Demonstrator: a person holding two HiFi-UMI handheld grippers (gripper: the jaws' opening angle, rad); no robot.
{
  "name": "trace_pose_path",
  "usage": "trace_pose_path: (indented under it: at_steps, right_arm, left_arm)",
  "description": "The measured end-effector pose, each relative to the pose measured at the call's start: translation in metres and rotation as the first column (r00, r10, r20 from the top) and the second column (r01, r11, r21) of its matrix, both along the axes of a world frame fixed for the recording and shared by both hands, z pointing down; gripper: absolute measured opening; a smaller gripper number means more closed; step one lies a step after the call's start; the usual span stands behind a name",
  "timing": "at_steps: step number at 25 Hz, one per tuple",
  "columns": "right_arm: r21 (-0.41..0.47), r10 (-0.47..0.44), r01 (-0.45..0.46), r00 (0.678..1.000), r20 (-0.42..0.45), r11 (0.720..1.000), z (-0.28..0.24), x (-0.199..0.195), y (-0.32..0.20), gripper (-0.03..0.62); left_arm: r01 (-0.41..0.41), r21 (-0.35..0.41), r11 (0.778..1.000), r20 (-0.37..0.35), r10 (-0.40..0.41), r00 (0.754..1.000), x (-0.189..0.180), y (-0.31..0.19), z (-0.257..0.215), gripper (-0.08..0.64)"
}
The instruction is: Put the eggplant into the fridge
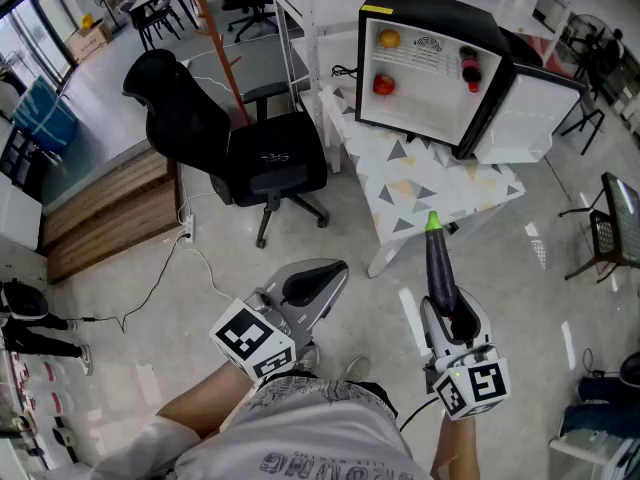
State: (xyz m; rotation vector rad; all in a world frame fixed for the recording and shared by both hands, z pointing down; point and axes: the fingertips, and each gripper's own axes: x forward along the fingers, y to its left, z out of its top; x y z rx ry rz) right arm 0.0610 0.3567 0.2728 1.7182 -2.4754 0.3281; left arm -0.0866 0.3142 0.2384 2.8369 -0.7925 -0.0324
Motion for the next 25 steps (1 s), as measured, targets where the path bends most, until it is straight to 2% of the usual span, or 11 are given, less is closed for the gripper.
trace_pose_path:
  at_steps: [7, 13, 25]
  right_arm:
    - [0.003, -0.011, 0.011, 1.0, 0.007, 1.0, -0.002, 0.003, -0.001, 0.192]
    - [0.016, -0.007, 0.007, 0.999, 0.051, 1.0, -0.006, 0.018, 0.002, 0.193]
    - [0.016, -0.068, 0.068, 0.997, 0.044, 0.998, 0.003, 0.061, 0.018, 0.193]
  left_arm:
    - [0.005, 0.006, 1.0, 0.0, -0.005, 1.0, 0.006, 0.002, -0.004, 0.015]
    - [0.015, 0.006, 1.0, 0.0, -0.015, 1.0, 0.017, 0.006, -0.004, 0.015]
    - [0.047, -0.003, 0.999, 0.014, -0.047, 0.999, 0.07, 0.03, 0.007, 0.015]
